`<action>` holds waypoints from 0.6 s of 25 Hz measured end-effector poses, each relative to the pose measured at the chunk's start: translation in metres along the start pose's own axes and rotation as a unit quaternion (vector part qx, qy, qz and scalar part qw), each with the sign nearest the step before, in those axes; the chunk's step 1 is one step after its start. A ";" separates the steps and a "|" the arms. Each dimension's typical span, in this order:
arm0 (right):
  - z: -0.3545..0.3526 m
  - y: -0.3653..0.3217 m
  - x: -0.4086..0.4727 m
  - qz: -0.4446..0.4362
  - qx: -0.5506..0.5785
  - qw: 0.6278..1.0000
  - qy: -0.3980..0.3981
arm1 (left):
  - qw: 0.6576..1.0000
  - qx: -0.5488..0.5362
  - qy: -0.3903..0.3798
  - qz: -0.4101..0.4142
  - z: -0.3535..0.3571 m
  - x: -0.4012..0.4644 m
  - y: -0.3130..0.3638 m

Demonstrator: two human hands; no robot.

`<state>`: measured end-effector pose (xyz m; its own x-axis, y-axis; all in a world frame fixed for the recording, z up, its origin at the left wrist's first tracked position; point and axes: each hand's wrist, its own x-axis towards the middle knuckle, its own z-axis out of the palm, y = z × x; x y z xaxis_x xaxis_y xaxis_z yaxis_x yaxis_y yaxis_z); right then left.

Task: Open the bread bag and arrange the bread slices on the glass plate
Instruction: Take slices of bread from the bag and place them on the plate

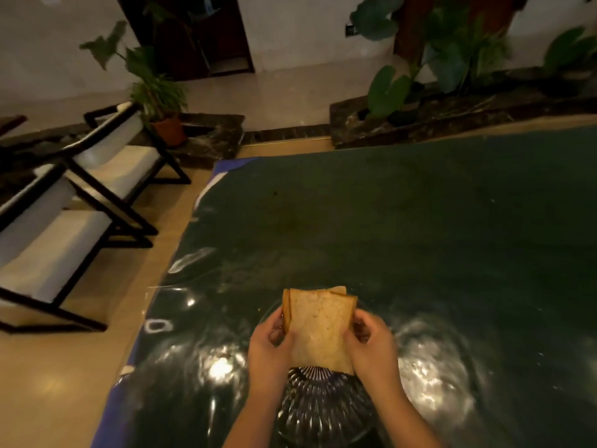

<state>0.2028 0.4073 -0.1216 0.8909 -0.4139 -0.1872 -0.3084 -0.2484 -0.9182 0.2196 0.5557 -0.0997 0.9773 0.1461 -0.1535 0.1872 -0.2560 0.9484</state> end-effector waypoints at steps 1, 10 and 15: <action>0.004 0.001 0.006 -0.003 -0.006 1.000 0.010 | 1.000 -0.004 0.000 0.000 0.003 0.009 -0.004; 0.026 -0.003 0.037 0.008 -0.059 0.997 0.040 | 0.999 0.041 0.026 -0.015 0.020 0.062 -0.022; 0.028 0.001 0.048 0.006 -0.099 0.994 0.034 | 0.993 0.108 0.041 0.030 0.027 0.066 -0.022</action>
<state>0.2545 0.4122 -0.1410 0.8638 -0.4749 -0.1683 -0.3854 -0.4076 -0.8279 0.2828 0.5453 -0.1382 0.9776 0.1994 -0.0669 0.1544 -0.4644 0.8721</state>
